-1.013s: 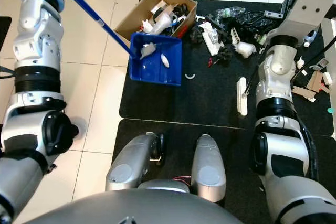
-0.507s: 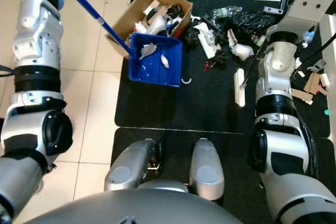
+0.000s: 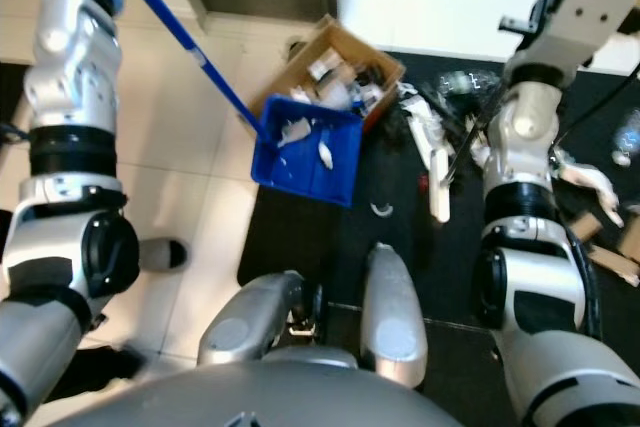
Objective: Sweep floor
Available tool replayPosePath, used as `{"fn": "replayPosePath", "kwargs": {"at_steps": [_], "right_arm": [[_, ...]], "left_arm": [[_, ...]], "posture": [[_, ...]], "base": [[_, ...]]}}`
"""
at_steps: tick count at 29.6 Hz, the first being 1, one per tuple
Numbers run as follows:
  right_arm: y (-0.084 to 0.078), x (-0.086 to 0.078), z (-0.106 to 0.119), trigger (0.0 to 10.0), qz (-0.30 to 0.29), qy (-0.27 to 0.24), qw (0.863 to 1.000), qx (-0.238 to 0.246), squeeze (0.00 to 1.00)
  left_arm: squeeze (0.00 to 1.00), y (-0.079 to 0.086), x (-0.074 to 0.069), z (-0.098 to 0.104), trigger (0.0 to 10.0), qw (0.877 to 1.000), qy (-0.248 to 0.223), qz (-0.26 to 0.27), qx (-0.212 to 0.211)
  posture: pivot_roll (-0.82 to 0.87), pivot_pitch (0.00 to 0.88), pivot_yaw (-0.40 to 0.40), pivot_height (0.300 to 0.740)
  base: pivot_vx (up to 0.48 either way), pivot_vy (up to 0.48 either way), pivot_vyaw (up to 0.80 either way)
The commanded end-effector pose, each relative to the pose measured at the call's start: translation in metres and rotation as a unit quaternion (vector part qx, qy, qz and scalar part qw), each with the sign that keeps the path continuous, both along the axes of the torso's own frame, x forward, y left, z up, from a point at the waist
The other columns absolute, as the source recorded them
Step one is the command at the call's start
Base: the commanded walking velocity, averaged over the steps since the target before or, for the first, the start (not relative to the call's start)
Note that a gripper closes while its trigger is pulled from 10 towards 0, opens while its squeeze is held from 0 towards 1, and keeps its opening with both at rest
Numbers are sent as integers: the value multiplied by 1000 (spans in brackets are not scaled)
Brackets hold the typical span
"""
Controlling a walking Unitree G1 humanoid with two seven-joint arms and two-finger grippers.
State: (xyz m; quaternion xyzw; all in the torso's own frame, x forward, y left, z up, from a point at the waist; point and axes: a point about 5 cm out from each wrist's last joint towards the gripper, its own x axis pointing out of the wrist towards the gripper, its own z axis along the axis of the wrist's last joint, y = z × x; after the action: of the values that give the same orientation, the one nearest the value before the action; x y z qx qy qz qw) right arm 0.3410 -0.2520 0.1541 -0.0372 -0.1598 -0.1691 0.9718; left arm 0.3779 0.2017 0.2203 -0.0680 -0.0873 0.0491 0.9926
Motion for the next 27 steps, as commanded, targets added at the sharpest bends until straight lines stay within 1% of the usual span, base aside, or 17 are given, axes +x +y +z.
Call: {"fn": "replayPosePath", "kwargs": {"at_steps": [1, 18, 23, 25, 27], "right_arm": [[-1, 0, 6, 10000, 2, -17, 1000, -16, 0], [1, 0, 5, 10000, 3, -16, 1000, -16, 0], [1, -1, 4, 10000, 2, -17, 1000, -16, 0], [1, -1, 4, 10000, 2, -16, 1000, -16, 0], [1, -1, 4, 10000, 3, -16, 1000, -16, 0]], "left_arm": [[0, 5, -2, 4, 10000, 1000, -15, 7, -4], [0, 3, -2, 4, 10000, 1000, -17, 1, -1], [0, -6, 0, 7, 10000, 999, -27, -25, 25], [0, -11, 1, 10, 10000, 998, -37, -40, 41], [0, -13, 2, 11, 10000, 997, -39, -44, 46]], "posture": [[91, 54, 58, 740], [93, 59, 59, 740], [92, 59, 60, 740], [92, 59, 60, 740], [92, 59, 60, 740]], "base": [[480, 0, 0], [470, 0, 0], [307, 0, 0], [0, 0, 0], [0, 0, 0]]}}
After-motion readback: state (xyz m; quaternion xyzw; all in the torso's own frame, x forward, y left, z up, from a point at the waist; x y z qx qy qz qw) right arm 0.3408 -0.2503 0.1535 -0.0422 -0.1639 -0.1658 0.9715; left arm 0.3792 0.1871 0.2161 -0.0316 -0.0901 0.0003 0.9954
